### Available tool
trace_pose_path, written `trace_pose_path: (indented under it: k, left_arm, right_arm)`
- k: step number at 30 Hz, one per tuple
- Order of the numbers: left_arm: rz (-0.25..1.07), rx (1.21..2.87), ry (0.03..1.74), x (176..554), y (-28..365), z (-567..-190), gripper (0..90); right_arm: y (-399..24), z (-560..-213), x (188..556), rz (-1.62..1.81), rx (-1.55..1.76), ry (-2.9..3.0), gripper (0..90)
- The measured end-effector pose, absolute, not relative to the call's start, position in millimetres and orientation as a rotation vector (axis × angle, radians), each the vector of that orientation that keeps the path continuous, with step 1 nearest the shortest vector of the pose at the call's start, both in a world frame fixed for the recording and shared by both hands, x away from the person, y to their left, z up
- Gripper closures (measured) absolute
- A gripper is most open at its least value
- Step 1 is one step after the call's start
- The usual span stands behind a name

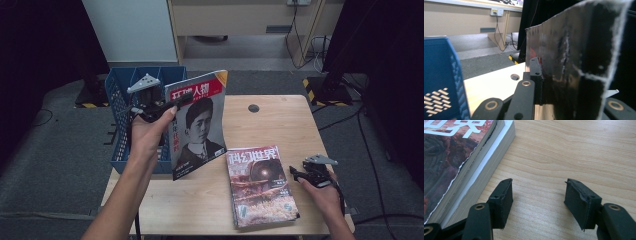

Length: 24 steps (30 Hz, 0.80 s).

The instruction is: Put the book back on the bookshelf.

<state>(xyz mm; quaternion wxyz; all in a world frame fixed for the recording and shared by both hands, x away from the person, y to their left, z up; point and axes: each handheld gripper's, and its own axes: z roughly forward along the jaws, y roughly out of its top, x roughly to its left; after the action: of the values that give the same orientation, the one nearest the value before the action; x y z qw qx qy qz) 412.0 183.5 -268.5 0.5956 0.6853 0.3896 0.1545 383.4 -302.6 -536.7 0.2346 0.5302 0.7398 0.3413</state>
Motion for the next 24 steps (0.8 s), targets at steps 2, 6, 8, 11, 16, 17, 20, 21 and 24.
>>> trace_pose_path:
  k: [2, 6, 8, 11, 16, 17, 20, 21, 24]
  left_arm:
    - [0.362, 1.587, 0.909, 411.3, 187.7, -270.0, 85.9]
    - [0.37, 1.577, 0.919, 410.3, 194.9, -269.9, 85.9]
    - [0.372, 1.575, 0.919, 409.5, 196.6, -269.4, 85.9]
    - [0.38, 1.576, 0.92, 407.4, 200.5, -268.5, 85.9]
    - [0.39, 1.57, 0.928, 404.2, 208.4, -269.2, 85.9]
    - [0.392, 1.568, 0.931, 403.8, 210.6, -269.5, 85.9]
    - [0.398, 1.566, 0.941, 403.4, 217.0, -270.5, 85.9]
    - [0.398, 1.566, 0.941, 403.4, 217.0, -270.5, 85.9]
    - [0.402, 1.56, 0.947, 402.5, 222.0, -270.9, 85.9]
  right_arm:
    - [-302.7, -536.8, 383.6, 0.936, 1.455, 2.029, 38.2]
    - [-302.8, -536.9, 383.7, 0.936, 1.454, 2.029, 38.1]
    - [-302.8, -536.9, 383.8, 0.936, 1.454, 2.029, 38.1]
    - [-302.8, -536.9, 383.7, 0.936, 1.454, 2.029, 38.1]
    - [-302.9, -536.8, 383.7, 0.932, 1.445, 2.043, 36.7]
    - [-302.9, -536.8, 383.7, 0.932, 1.446, 2.043, 36.7]
    - [-303.0, -536.8, 383.7, 0.933, 1.446, 2.043, 36.6]
    - [-302.9, -536.8, 383.7, 0.933, 1.446, 2.043, 36.6]
    - [-302.9, -536.8, 383.7, 0.932, 1.446, 2.042, 36.6]
